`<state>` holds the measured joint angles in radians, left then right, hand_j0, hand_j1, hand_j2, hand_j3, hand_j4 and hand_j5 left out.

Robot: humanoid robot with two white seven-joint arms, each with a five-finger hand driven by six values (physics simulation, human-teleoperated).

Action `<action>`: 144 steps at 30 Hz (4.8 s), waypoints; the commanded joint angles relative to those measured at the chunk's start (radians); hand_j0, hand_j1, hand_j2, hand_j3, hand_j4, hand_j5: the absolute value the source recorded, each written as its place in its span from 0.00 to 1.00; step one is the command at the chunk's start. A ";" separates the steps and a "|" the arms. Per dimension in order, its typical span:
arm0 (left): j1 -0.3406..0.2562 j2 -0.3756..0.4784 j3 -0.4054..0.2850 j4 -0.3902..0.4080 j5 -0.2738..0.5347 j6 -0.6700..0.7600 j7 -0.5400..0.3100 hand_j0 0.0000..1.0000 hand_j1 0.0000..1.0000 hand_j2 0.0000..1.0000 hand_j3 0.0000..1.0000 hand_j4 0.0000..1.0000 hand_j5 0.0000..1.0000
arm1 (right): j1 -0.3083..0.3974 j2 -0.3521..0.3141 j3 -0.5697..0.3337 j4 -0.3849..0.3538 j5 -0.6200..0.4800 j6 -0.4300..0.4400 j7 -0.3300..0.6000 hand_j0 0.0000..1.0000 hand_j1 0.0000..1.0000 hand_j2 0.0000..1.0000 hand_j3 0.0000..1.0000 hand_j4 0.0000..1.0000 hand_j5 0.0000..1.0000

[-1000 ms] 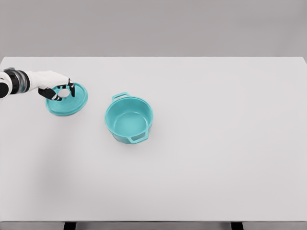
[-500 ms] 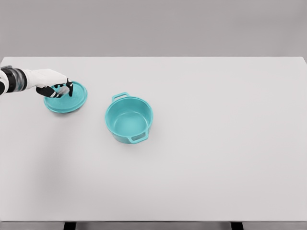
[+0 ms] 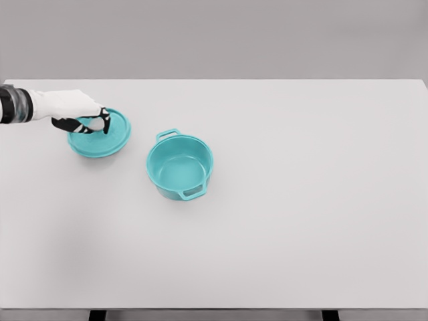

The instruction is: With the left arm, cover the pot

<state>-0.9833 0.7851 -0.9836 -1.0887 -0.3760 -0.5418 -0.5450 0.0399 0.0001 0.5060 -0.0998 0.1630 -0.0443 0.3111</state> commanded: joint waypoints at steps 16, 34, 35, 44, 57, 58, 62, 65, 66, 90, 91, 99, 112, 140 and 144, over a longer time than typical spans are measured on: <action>-0.032 0.069 0.002 -0.238 0.115 -0.043 -0.043 0.48 0.48 0.48 0.48 0.48 0.48 | 0.000 0.000 0.000 0.000 0.000 0.000 0.000 1.00 1.00 1.00 1.00 1.00 1.00; -0.038 0.054 0.002 -0.327 0.285 -0.050 -0.066 0.48 0.48 0.48 0.48 0.48 0.48 | 0.000 0.000 0.000 0.000 0.000 0.000 0.000 1.00 1.00 1.00 1.00 1.00 1.00; -0.038 0.042 0.002 -0.341 0.284 -0.050 -0.066 0.48 0.48 0.48 0.48 0.48 0.48 | 0.000 0.000 0.000 0.000 0.000 0.000 0.000 1.00 1.00 1.00 1.00 1.00 1.00; -0.031 -0.003 -0.018 -0.361 0.282 -0.049 -0.066 0.49 0.49 0.49 0.49 0.49 0.49 | 0.000 0.000 0.000 0.000 0.000 0.000 0.000 1.00 1.00 1.00 1.00 1.00 1.00; -0.017 -0.038 -0.052 -0.361 0.275 -0.049 -0.066 0.50 0.50 0.50 0.50 0.50 0.50 | 0.000 0.000 0.000 0.000 0.000 0.000 0.000 1.00 1.00 1.00 1.00 1.00 1.00; -0.017 -0.043 -0.058 -0.361 0.273 -0.049 -0.066 0.50 0.50 0.50 0.50 0.50 0.50 | 0.000 0.000 0.000 0.000 0.000 0.000 0.000 1.00 1.00 1.00 1.00 1.00 1.00; -0.018 -0.060 -0.064 -0.358 0.272 -0.035 -0.066 0.50 0.50 0.50 0.50 0.50 0.50 | 0.000 0.000 0.000 0.000 0.000 0.000 0.000 1.00 1.00 1.00 1.00 1.00 1.00; -0.018 -0.064 -0.072 -0.358 0.272 -0.026 -0.066 0.50 0.50 0.50 0.50 0.50 0.50 | 0.000 0.000 0.000 0.000 0.000 0.000 0.000 1.00 1.00 1.00 1.00 1.00 1.00; -0.018 -0.067 -0.073 -0.358 0.270 -0.026 -0.066 0.50 0.50 0.50 0.50 0.50 0.50 | 0.000 0.000 0.000 0.000 0.000 0.000 0.000 1.00 1.00 1.00 1.00 1.00 1.00; -0.018 -0.096 -0.095 -0.347 0.164 0.042 -0.066 0.52 0.52 0.52 0.52 0.52 0.52 | 0.000 0.000 -0.001 0.000 0.000 0.000 0.000 1.00 1.00 1.00 1.00 1.00 1.00; -0.018 -0.098 -0.095 -0.346 0.163 0.046 -0.066 0.52 0.52 0.52 0.52 0.52 0.52 | 0.000 0.000 0.000 0.000 0.000 0.000 0.000 1.00 1.00 1.00 1.00 1.00 1.00; -0.018 -0.099 -0.095 -0.338 0.157 0.048 -0.066 0.57 0.57 0.57 0.57 0.57 0.57 | 0.000 0.000 0.000 0.000 0.000 0.000 0.000 1.00 1.00 1.00 1.00 1.00 1.00; -0.017 -0.106 -0.096 -0.336 0.157 0.048 -0.066 0.63 0.63 0.63 0.63 0.63 0.63 | 0.000 0.000 0.000 0.000 0.000 0.000 0.000 1.00 1.00 1.00 1.00 1.00 1.00; -0.018 -0.095 -0.098 -0.338 0.158 0.042 -0.066 1.00 1.00 1.00 1.00 1.00 1.00 | 0.000 0.000 0.000 0.000 0.000 0.000 0.000 1.00 1.00 1.00 1.00 1.00 1.00; -0.023 -0.092 -0.098 -0.339 0.163 0.036 -0.066 1.00 1.00 1.00 1.00 1.00 1.00 | 0.000 0.000 0.000 0.000 0.000 0.000 0.000 1.00 1.00 1.00 1.00 1.00 1.00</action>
<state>-1.0078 0.6919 -1.0819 -1.4280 -0.2182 -0.5049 -0.6104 0.0399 0.0001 0.5060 -0.0998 0.1630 -0.0443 0.3111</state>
